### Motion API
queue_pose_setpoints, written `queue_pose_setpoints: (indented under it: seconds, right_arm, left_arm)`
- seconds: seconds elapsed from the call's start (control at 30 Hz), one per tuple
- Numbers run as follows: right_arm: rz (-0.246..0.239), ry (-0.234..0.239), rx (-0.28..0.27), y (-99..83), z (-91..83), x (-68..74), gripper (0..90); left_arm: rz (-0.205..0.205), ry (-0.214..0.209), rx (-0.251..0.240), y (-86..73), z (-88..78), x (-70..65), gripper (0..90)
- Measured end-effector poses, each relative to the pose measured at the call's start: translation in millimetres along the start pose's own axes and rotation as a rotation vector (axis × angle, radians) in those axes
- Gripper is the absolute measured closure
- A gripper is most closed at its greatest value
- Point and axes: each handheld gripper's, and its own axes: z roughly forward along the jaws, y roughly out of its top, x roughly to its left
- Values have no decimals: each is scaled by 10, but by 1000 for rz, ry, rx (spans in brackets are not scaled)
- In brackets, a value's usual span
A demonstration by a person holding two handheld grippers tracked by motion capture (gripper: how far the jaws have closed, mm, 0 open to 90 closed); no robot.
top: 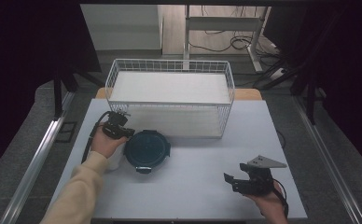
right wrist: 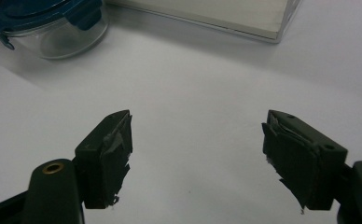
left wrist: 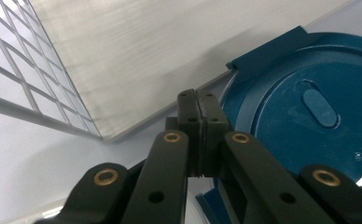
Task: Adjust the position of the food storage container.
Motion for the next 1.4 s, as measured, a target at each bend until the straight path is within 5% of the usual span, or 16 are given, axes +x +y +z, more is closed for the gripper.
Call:
queue_pose_setpoints:
  seconds: [0.2, 0.6, 1.03, 1.4]
  right_arm:
    - [1, 0, 3, 2, 11, 6, 239]
    - [-2, 2, 3, 6, 14, 17, 239]
    - [-1, 4, 2, 6, 10, 22, 239]
    - [-4, 5, 5, 1, 18, 24, 239]
  left_arm:
    - [4, 34, 25, 10, 61, -49, 900]
    - [61, -19, 33, 47, 92, -248, 900]
    - [92, -28, 47, 32, 78, -390, 900]
    - [132, -70, 45, 45, 106, -642, 900]
